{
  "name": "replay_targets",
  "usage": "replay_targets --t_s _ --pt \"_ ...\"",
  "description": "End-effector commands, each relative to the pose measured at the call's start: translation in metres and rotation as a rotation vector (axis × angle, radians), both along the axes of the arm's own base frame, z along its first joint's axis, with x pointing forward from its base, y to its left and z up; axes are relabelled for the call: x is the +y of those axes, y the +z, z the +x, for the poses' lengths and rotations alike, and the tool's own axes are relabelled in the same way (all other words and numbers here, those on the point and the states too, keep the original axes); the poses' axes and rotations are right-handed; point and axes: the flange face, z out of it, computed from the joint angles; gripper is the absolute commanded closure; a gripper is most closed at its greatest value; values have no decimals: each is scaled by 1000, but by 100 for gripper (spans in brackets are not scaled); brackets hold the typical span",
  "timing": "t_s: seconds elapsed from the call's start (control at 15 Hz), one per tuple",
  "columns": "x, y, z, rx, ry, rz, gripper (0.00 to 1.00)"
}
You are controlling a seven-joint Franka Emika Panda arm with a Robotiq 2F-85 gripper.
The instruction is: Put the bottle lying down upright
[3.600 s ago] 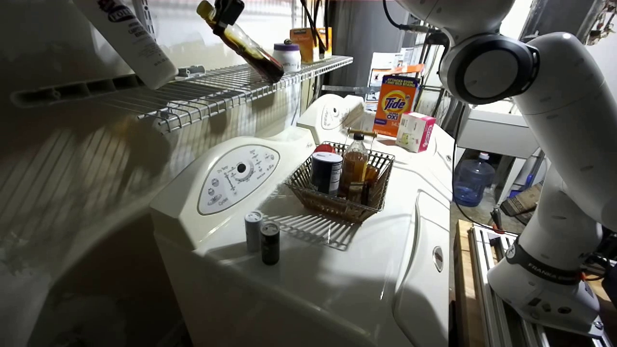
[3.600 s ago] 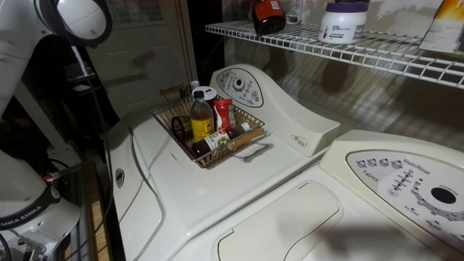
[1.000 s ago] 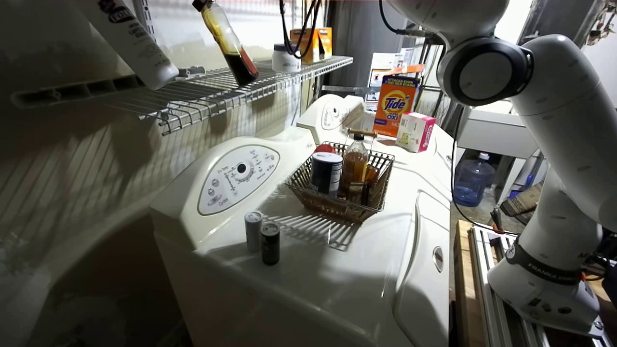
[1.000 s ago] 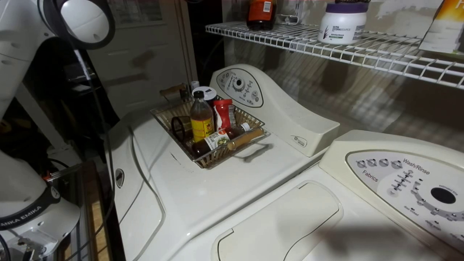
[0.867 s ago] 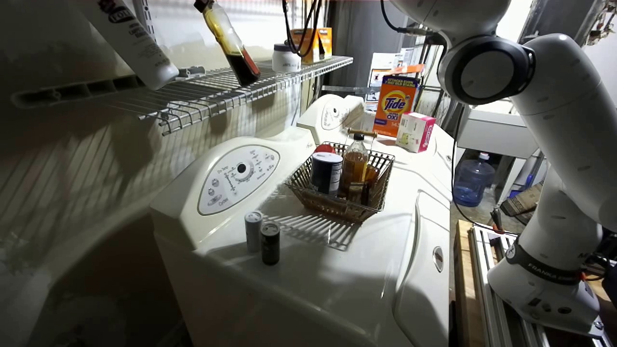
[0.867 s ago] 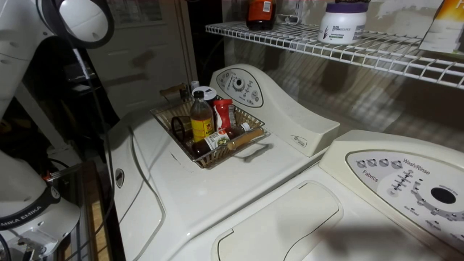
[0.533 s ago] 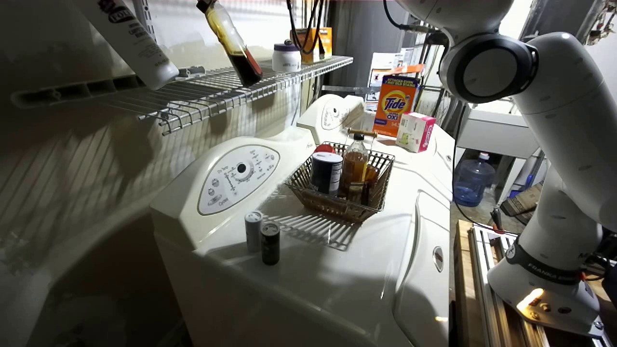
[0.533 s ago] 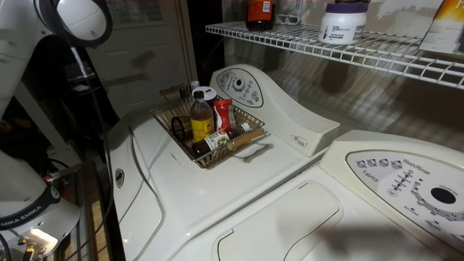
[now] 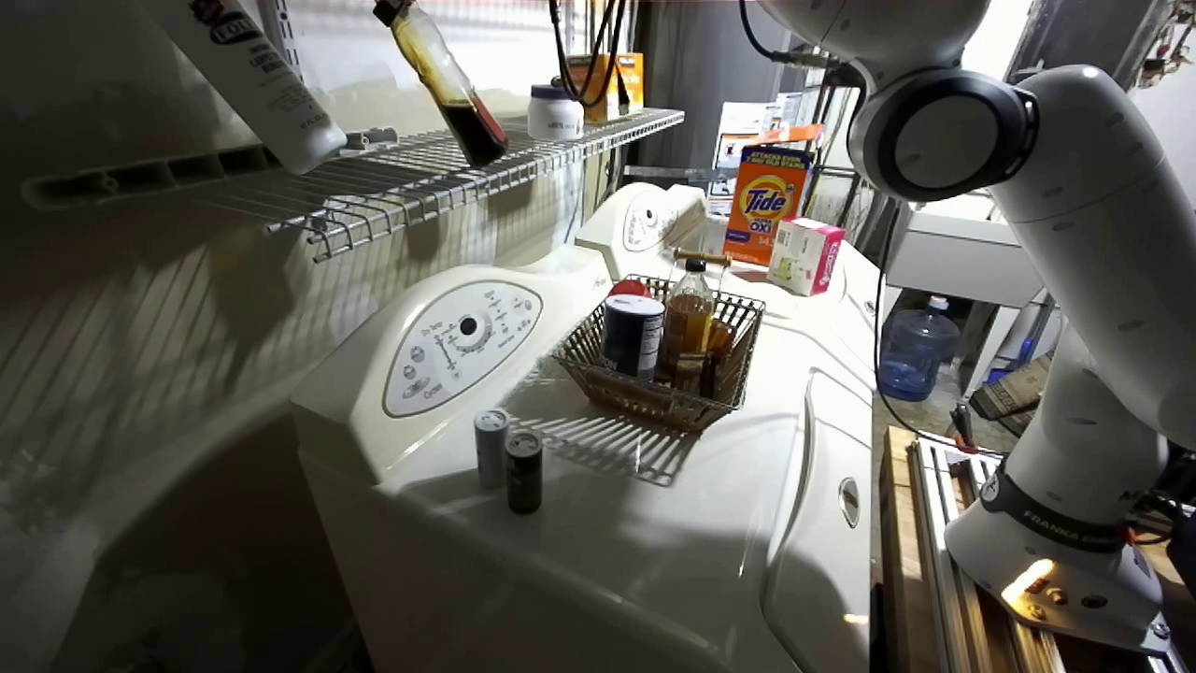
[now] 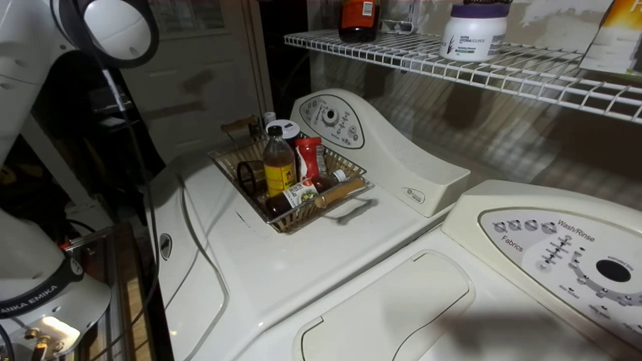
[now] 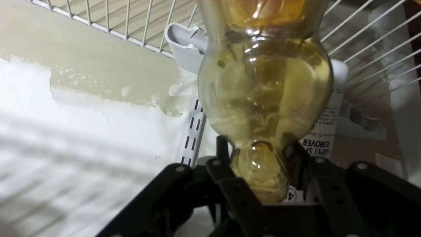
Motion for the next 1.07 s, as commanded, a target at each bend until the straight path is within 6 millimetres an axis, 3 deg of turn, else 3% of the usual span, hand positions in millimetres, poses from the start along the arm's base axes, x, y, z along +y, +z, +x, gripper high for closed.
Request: replay_targets --t_s 0.0,1.0 --pt "-4 11 -3 -31 -23 122 81" --pt "-3 21 2 -146 -124 229 81"
